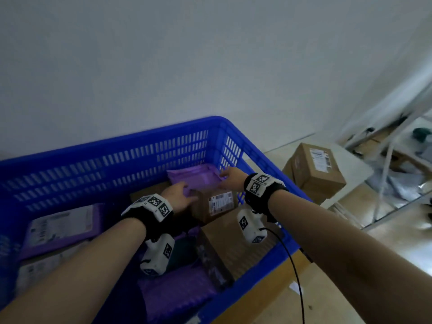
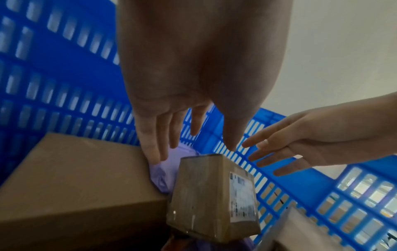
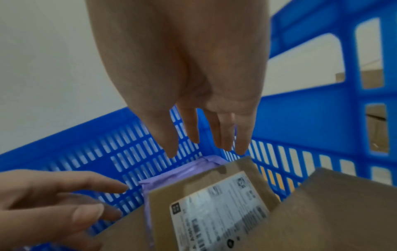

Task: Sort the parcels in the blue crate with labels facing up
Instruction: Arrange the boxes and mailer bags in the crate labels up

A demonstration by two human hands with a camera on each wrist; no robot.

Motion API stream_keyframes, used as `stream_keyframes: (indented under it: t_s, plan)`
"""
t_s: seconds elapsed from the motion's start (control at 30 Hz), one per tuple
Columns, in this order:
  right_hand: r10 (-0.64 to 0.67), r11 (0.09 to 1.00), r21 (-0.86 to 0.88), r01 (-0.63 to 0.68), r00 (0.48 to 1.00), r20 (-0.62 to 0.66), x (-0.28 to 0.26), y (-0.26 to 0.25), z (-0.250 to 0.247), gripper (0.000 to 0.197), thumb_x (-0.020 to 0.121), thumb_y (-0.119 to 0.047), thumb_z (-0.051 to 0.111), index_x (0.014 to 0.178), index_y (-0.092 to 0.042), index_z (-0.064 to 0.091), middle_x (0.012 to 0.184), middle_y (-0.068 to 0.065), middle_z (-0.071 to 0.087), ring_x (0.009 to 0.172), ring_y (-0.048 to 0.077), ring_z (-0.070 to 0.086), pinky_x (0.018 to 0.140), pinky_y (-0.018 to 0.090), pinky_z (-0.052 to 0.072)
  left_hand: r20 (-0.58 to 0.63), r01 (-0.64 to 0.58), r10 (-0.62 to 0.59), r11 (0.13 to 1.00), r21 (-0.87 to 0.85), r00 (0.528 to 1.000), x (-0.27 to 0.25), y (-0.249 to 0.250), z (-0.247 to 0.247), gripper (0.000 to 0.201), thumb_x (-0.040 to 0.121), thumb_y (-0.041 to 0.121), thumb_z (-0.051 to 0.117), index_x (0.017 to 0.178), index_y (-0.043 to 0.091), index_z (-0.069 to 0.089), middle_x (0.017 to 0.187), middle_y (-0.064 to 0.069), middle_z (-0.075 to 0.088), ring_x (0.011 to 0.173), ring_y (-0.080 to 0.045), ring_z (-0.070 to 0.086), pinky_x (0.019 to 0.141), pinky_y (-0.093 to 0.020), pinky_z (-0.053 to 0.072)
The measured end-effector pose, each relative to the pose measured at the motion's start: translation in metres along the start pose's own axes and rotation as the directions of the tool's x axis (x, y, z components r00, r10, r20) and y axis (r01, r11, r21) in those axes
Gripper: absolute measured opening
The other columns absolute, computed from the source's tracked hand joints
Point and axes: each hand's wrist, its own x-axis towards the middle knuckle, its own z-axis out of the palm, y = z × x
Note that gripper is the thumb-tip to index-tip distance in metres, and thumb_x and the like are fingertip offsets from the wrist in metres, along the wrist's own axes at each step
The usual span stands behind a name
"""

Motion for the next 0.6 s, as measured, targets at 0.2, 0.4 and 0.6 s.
stream_keyframes:
  t_s: [0.2, 0.4, 0.6]
  plan:
    - [0.085, 0.994, -0.072, -0.077, 0.990, 0.115, 0.027, 0.019, 0.011, 0.036, 0.095, -0.026, 0.050, 0.122, -0.002, 0.054, 0.121, 0.015, 0.058, 0.113, 0.032, 0.057, 0.093, 0.039, 0.047, 0.086, 0.125, -0.113, 0.981, -0.149, 0.990, 0.030, -0.008, 0.027, 0.076, 0.069, 0.050, 0.076, 0.126, 0.007, 0.048, 0.126, -0.010, 0.058, 0.110, -0.026, 0.057, 0.094, -0.034, 0.048]
    - [0.079, 0.997, -0.011, -0.079, 0.984, 0.158, 0.043, 0.032, 0.013, 0.040, 0.088, -0.032, 0.057, 0.122, -0.011, 0.056, 0.121, 0.010, 0.059, 0.114, 0.029, 0.056, 0.099, 0.042, 0.047, 0.122, 0.164, -0.134, 0.945, -0.282, 0.983, 0.045, -0.007, 0.043, 0.065, 0.069, 0.042, 0.079, 0.110, -0.004, 0.057, 0.094, -0.011, 0.061, 0.100, -0.034, 0.062, 0.074, -0.034, 0.049]
    - [0.140, 0.981, 0.120, -0.152, 0.985, 0.105, 0.045, 0.034, 0.016, 0.016, 0.084, -0.020, 0.064, 0.090, -0.007, 0.059, 0.103, 0.012, 0.064, 0.097, 0.029, 0.063, 0.084, 0.039, 0.053, 0.012, 0.162, -0.174, 0.884, -0.438, 0.985, 0.046, -0.010, 0.049, 0.048, 0.079, 0.021, 0.074, 0.118, -0.002, 0.057, 0.118, -0.019, 0.063, 0.106, -0.031, 0.061, 0.095, -0.037, 0.049]
